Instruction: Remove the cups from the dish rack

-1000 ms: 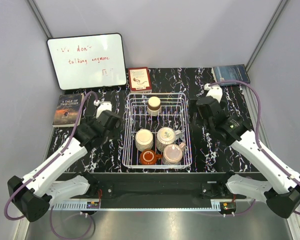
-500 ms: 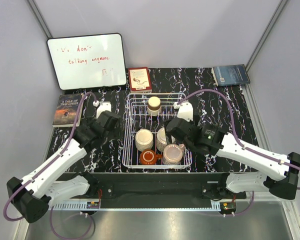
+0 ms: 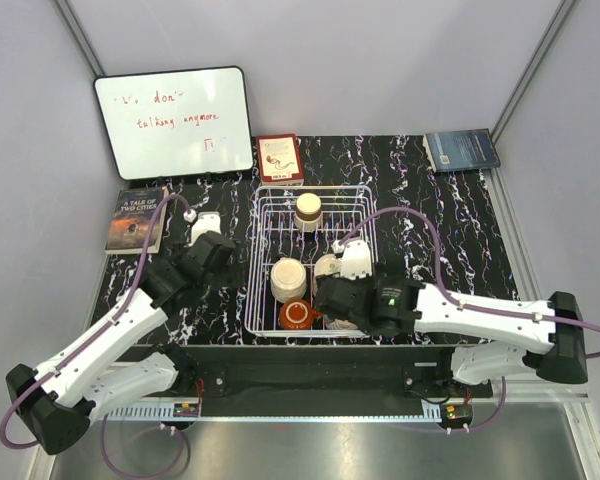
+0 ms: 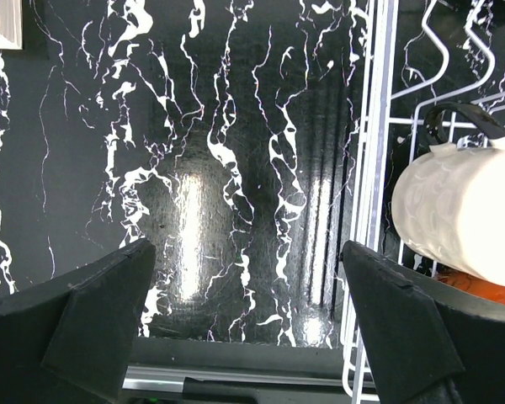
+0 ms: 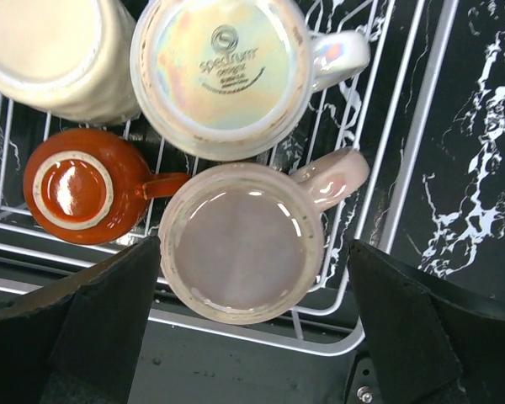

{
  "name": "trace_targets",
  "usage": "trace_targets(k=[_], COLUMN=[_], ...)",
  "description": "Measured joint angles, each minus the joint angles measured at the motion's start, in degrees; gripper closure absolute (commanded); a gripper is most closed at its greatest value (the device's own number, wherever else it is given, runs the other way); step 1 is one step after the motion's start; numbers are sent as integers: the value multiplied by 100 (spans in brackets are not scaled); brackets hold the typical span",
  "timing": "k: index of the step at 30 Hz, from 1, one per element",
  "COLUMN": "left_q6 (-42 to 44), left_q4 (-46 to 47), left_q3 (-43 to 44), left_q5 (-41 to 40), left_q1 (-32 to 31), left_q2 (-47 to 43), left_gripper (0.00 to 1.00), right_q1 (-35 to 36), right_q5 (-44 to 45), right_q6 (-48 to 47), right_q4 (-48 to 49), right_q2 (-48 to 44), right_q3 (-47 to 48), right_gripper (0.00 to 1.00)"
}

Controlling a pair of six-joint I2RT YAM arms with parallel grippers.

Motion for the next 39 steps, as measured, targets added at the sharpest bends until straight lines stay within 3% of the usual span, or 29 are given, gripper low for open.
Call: trace_targets(k=[14,39], left_q6=[-13,-129], left_q4=[-92,-92], left_q3=[0,0], left_q5=[0,57], left_q1=[-87,-131], left_q2=[101,319], left_gripper=[1,1], right_q1=[160,153], right_q5=[184,142], right_q6=[505,914], right_q4=[-2,144], right_q2=[664,990], right_q3=[2,-142], right_gripper=[0,0])
